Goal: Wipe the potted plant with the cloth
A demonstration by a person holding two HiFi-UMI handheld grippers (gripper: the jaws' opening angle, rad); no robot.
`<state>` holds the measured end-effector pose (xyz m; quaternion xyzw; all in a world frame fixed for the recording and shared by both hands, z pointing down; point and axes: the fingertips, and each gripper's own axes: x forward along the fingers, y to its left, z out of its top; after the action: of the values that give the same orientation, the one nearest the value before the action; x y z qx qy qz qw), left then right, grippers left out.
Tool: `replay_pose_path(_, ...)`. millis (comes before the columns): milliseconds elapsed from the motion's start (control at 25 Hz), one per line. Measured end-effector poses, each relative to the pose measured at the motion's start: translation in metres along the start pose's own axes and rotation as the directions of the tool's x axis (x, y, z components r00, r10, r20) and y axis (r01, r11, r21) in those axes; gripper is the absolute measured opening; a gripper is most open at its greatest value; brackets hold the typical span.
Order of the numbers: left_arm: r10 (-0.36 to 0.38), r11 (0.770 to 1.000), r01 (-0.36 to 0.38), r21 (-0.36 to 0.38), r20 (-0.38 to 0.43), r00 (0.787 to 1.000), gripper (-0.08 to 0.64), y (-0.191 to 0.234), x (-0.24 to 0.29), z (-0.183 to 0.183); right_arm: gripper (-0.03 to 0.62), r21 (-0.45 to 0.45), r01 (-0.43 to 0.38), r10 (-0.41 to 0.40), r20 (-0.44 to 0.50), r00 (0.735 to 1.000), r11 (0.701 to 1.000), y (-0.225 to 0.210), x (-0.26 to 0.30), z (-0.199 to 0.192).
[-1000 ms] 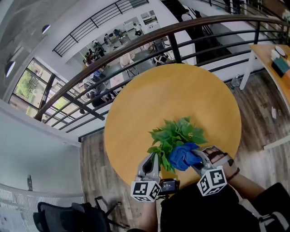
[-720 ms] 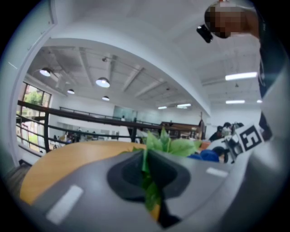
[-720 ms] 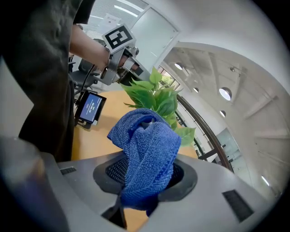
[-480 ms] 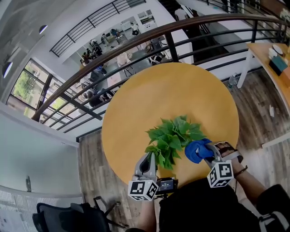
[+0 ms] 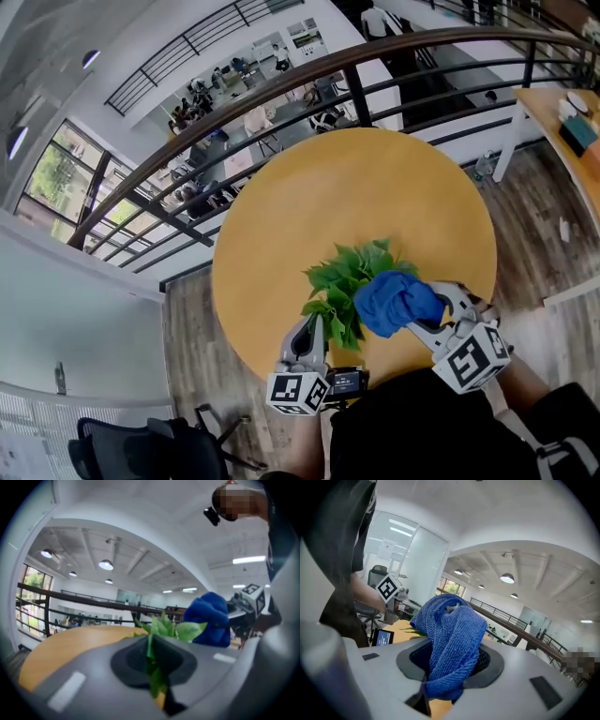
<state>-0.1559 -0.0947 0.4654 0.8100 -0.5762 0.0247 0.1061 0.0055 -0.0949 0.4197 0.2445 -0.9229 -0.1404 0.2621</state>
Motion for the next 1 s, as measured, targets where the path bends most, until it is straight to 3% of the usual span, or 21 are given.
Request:
replay_pose_path(200, -0.007, 1.000, 0.007, -0.002, -0.002, 1.000, 0.003, 0.000, -0.004, 0.000, 0.164, -0.222, -0.050, 0.022, -0.129, 0.991, 0.974, 0.052, 0.048, -0.008)
replay_pose_path(400, 0.006, 1.000, -0.006, -0.005, -0.001, 1.000, 0.003, 0.006, -0.008, 0.003, 0.164, -0.337, -0.165, 0.088, -0.232, 0.969, 0.927, 0.089, 0.060, -0.037)
replay_pose_path(520, 0.011, 1.000, -0.011, -0.019, 0.002, 1.000, 0.003, 0.008, -0.006, -0.001, 0.164, -0.320, -0.216, 0.121, -0.292, 0.949, 0.922, 0.095, 0.060, -0.066)
replay_pose_path(800, 0.014, 0.999, -0.014, -0.029, -0.003, 1.000, 0.003, 0.008, -0.005, -0.004, 0.164, -0.271, -0.248, 0.124, -0.403, 0.907, 0.930, 0.088, 0.045, -0.118)
replay_pose_path(920, 0.010, 0.999, -0.010, -0.032, -0.005, 1.000, 0.003, 0.008, -0.005, -0.005, 0.164, -0.145, -0.246, 0.177, -0.375, 0.910, 0.958, 0.071, 0.028, -0.117)
replay_pose_path(1000, 0.008, 0.999, -0.008, -0.031, -0.006, 1.000, 0.003, 0.007, -0.005, -0.005, 0.164, -0.017, -0.242, 0.228, -0.271, 0.935, 0.970, 0.055, 0.014, -0.092)
